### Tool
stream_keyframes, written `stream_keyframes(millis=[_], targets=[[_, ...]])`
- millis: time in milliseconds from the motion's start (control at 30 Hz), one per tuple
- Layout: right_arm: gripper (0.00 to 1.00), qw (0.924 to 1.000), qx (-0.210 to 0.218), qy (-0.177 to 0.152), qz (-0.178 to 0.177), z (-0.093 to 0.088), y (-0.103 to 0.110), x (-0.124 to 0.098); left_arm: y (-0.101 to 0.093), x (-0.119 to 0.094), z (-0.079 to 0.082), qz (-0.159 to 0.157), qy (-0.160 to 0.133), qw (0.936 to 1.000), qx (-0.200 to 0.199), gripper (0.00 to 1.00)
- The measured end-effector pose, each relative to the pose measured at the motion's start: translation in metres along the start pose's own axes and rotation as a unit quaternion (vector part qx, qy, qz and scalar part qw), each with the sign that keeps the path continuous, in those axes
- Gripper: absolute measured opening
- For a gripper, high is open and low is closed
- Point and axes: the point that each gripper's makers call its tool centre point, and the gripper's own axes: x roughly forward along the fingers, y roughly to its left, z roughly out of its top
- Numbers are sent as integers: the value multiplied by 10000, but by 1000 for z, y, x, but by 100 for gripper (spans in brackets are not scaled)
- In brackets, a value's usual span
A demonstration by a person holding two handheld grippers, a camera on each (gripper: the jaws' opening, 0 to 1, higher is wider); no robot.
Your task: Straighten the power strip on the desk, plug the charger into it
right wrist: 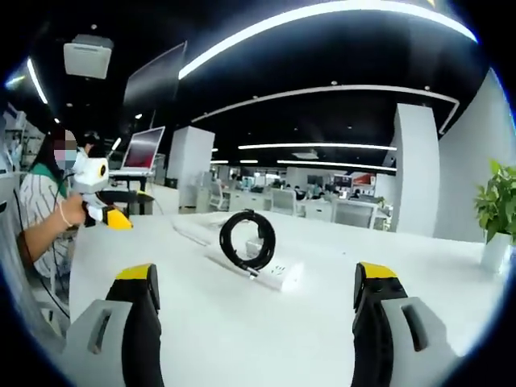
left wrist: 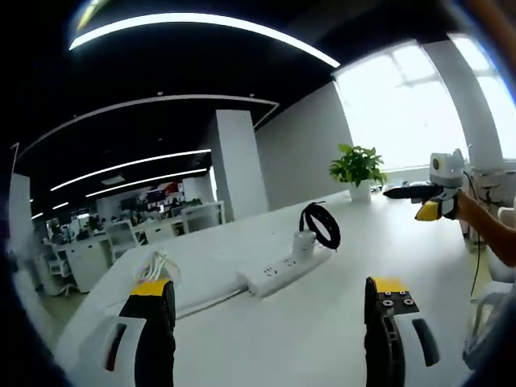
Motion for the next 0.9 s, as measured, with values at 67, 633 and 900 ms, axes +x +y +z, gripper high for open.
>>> stream_keyframes(millis=[67, 633, 900], targets=[[100, 9998, 67, 113, -125, -5, -4, -6, -1, -4, -3, 52, 3, 10000, -11, 99], [100, 9970, 473, 229, -575, -29, -7, -40, 7, -24, -30, 528, -73, 9967, -609, 99], [100, 9969, 418, 310, -596, -33, 1, -46, 0, -35, -45, 671, 49, 9955, -664, 99]])
